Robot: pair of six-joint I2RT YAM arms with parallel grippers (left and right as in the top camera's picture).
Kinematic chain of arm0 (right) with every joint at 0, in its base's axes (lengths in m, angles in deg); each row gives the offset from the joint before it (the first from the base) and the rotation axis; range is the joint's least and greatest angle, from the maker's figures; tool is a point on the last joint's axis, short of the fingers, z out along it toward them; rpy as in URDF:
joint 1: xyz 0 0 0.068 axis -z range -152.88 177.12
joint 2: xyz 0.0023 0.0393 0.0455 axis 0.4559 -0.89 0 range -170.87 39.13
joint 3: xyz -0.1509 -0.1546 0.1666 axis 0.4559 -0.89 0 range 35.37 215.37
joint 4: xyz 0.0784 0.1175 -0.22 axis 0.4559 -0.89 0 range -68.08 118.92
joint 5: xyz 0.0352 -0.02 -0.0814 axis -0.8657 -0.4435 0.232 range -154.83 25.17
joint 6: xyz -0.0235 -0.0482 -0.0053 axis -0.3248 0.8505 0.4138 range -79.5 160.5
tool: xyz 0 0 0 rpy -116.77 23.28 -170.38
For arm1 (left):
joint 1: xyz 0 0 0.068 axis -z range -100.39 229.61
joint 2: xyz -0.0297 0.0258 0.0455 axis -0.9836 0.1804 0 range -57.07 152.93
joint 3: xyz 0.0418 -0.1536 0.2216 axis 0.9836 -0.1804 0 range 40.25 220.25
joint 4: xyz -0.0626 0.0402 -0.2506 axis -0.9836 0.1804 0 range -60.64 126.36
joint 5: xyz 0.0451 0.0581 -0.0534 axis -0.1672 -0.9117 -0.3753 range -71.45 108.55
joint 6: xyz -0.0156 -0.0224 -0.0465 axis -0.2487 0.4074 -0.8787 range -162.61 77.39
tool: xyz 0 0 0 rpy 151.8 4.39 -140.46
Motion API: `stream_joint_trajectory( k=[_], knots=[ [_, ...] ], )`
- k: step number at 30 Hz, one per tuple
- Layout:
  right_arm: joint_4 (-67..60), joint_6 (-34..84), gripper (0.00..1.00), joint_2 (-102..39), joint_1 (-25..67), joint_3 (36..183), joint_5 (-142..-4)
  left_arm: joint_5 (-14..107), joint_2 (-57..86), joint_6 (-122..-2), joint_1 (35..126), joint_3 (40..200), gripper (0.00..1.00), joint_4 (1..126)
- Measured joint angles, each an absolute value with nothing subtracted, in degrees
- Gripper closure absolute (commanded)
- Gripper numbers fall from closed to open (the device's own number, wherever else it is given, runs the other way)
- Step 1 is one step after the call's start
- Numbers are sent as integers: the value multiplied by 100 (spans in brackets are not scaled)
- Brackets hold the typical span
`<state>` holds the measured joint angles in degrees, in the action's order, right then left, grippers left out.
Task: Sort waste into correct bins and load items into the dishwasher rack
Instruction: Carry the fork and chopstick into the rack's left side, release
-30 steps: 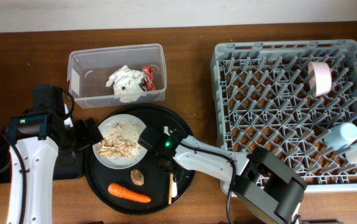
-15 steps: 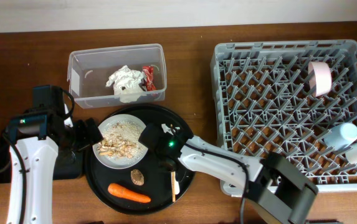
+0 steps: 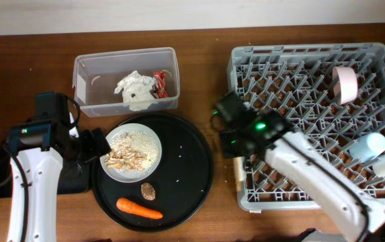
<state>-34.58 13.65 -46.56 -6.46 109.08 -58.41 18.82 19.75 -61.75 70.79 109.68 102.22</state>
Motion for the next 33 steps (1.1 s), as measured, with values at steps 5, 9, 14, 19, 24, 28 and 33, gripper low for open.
stream_joint_trajectory(
  k=[5, 9, 14, 19, 24, 28, 33],
  knots=[
    [-3773, 1998, 96, -4659, 322, 10915, -5839, 1882, 1975, -6177, 7079, 10968, 1, 10222],
    [-3705, 2136, 96, -4973, 412, 10915, -5843, 1882, 1975, -6175, 7079, 10968, 1, 10227],
    [-3406, 2167, 95, -5642, 412, 10915, -5843, 1882, 1975, -6177, 7079, 10968, 1, 10242],
    [-3364, 2200, 59, -5769, 412, 10915, -5841, 1882, 1975, -6175, 7079, 10968, 1, 10242],
    [-3371, 2232, 57, -5769, 412, 10915, -5828, 1882, 1975, -6177, 7079, 10968, 1, 10242],
    [-3375, 2221, 55, -5725, 412, 10915, -5824, 1882, 1975, -6177, 7079, 10968, 1, 10242],
    [-3384, 2132, 21, -4750, 836, 11223, -5944, 1882, 1975, -6175, 7079, 10968, 1, 10242]
  ],
)
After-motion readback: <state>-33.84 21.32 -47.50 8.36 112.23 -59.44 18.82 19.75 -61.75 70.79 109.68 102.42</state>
